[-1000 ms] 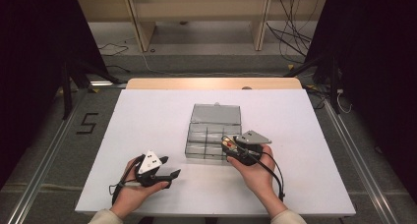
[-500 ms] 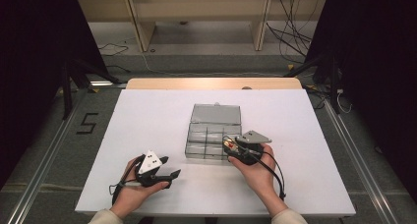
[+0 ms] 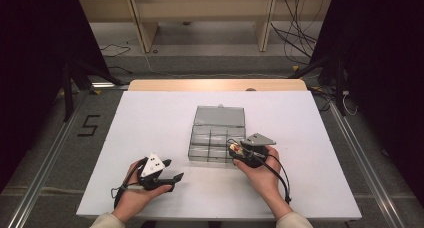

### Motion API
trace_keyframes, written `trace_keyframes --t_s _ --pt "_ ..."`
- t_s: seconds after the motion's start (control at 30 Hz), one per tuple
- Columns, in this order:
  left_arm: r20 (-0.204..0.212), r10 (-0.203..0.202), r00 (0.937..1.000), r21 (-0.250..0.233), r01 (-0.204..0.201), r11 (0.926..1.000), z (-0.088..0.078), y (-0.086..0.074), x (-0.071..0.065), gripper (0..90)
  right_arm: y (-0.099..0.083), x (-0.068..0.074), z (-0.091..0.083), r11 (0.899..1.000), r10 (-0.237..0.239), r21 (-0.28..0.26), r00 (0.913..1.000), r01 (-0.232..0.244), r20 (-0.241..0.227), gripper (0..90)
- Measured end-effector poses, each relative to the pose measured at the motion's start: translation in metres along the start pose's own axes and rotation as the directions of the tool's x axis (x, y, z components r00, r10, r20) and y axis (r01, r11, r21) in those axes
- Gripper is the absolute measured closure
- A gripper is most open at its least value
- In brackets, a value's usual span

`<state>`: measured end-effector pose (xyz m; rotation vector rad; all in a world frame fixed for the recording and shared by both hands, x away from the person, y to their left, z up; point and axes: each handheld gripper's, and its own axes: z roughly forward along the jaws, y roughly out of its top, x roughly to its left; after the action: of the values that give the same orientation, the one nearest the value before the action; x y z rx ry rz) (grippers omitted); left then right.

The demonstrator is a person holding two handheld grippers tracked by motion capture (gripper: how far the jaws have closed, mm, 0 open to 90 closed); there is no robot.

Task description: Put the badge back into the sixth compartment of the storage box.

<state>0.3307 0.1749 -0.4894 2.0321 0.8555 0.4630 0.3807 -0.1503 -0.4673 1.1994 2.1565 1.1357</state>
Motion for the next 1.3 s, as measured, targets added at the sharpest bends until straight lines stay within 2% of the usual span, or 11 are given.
trace_keyframes --t_s 0.5,0.6,0.9,1.3 --pt "0.002 0.000 1.0000 0.002 0.000 1.0000 0.000 0.000 0.000 34.4 -0.002 0.002 0.003 1.000 -0.010 0.013 0.9998 0.010 -0.016 46.9" --pt "0.001 0.001 1.0000 0.000 -0.001 1.0000 0.000 0.000 0.000 34.4 -0.002 0.002 0.004 1.000 -0.013 0.014 0.9997 0.013 -0.019 43.3" --pt "-0.003 0.001 1.0000 -0.003 -0.001 1.0000 -0.001 0.000 0.000 34.5 0.002 0.001 -0.003 1.000 -0.004 -0.027 0.9999 0.004 -0.012 41.6" --pt "0.003 -0.004 1.0000 -0.004 0.004 1.0000 -0.002 -0.001 0.001 34.8 0.005 -0.005 -0.010 0.999 0.010 -0.042 0.9997 -0.011 -0.020 39.5"
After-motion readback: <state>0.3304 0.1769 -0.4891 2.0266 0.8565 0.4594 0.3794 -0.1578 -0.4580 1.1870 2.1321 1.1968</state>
